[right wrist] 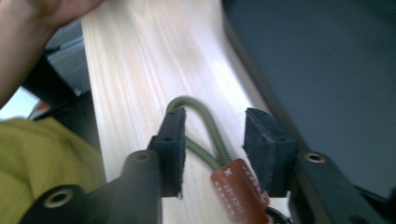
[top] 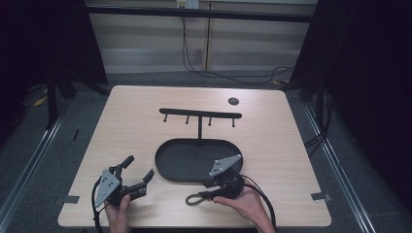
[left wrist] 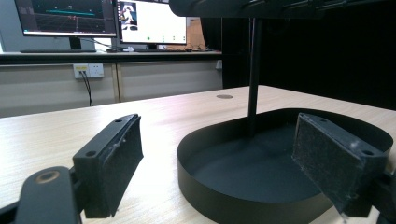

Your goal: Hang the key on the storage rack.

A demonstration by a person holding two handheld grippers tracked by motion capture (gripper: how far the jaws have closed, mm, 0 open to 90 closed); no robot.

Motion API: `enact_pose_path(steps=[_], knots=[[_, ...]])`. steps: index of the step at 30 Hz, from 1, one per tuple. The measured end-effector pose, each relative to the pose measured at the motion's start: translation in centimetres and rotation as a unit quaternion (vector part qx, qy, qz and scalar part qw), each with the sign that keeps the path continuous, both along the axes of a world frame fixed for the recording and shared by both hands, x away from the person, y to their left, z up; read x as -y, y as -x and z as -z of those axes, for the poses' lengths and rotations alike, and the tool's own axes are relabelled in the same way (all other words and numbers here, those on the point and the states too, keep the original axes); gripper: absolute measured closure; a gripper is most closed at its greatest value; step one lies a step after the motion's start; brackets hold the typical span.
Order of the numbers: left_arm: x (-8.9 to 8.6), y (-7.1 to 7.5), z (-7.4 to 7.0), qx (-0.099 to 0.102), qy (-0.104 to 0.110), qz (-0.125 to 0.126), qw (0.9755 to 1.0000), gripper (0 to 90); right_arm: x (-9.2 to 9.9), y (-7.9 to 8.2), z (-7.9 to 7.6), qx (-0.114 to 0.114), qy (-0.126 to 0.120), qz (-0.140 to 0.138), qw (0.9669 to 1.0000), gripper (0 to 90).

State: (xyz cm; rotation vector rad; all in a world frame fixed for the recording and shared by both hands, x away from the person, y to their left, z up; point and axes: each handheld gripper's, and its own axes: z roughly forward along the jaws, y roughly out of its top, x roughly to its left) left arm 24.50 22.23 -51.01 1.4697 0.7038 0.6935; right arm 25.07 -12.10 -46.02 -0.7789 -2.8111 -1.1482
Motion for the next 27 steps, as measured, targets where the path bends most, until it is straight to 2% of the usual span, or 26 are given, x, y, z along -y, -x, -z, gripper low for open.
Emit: enact_pose_path(steps=[1,4,7,14,19,22,25,27], knots=[[0.0,0.0,0.0,0.000,0.000,0.000,1.0000,15.7,0.0,0.0,0.0,0.000,0.000,0.000,1.0000,60.8],[0.0,0.0,0.0,0.000,0.000,0.000,1.0000,15.7,-0.6,-0.4,0.5,-0.019,0.024,-0.023,0.9993,70.4],[0.0,0.0,0.0,0.000,-0.003,0.001,1.0000,15.7,-1.1,-0.8,1.2,-0.035,0.043,-0.036,0.9978,76.2],[0.0,0.0,0.0,0.000,0.000,0.000,1.0000,15.7,-1.9,-1.5,1.2,-0.036,0.067,-0.046,0.9960,78.5],[0.0,0.0,0.0,0.000,-0.003,0.001,1.0000,15.7,-2.6,-2.1,1.3,-0.039,0.097,-0.062,0.9926,79.2],[0.0,0.0,0.0,0.000,0.000,0.001,1.0000,15.7,-2.8,-2.4,1.3,-0.046,0.101,-0.058,0.9921,74.9],[-0.1,0.0,0.0,0.000,-0.004,0.003,1.0000,15.6,-2.7,-2.4,1.3,-0.047,0.096,-0.064,0.9922,74.9],[0.0,0.0,0.0,0.001,-0.003,0.003,1.0000,15.7,-2.8,-2.4,1.3,-0.045,0.108,-0.068,0.9907,76.3]])
